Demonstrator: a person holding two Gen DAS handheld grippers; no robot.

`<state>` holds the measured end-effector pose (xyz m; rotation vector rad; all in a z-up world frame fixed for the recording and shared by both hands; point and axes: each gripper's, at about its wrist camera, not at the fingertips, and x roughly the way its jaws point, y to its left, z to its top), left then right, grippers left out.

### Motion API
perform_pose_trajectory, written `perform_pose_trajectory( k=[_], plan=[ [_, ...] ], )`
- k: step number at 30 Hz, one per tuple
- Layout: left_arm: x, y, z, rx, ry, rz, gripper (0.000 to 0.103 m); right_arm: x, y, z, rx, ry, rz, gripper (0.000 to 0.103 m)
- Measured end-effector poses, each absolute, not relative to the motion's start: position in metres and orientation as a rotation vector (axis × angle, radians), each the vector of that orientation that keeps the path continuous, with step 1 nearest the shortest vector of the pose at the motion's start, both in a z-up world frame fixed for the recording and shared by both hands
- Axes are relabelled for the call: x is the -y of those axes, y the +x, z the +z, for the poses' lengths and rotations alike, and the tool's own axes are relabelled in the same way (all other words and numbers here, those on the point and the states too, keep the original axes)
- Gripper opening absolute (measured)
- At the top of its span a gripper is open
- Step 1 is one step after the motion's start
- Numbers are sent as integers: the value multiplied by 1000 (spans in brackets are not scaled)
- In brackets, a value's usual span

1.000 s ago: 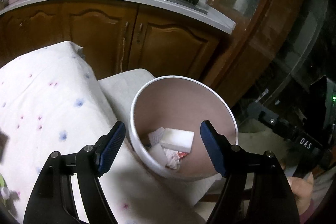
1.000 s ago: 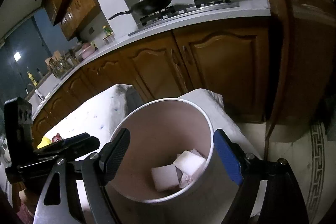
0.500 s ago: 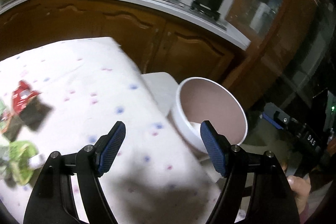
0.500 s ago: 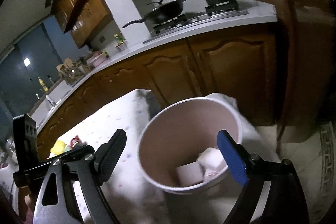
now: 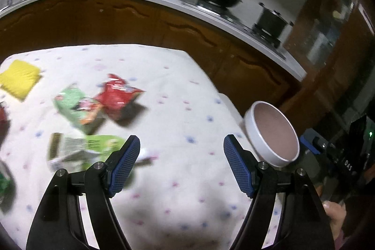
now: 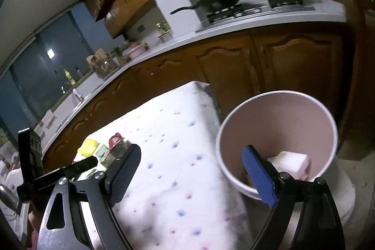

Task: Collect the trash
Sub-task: 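Move both open tools back over the table toward the milk carton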

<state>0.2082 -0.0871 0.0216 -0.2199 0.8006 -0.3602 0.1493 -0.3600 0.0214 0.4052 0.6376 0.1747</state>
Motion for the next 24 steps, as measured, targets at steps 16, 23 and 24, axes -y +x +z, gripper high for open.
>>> perform_pose_trajectory(
  k=[16, 23, 24],
  plan=[
    [-20, 209, 24, -762, -317, -178, 78, 288, 168, 16, -667, 377, 311, 90],
    [-38, 215, 23, -760, -341, -129, 82, 255, 190, 13, -691, 378, 375, 90],
    [-40, 216, 22, -760, -342, -125, 84, 251, 193, 12, -693, 376, 382, 90]
  ],
)
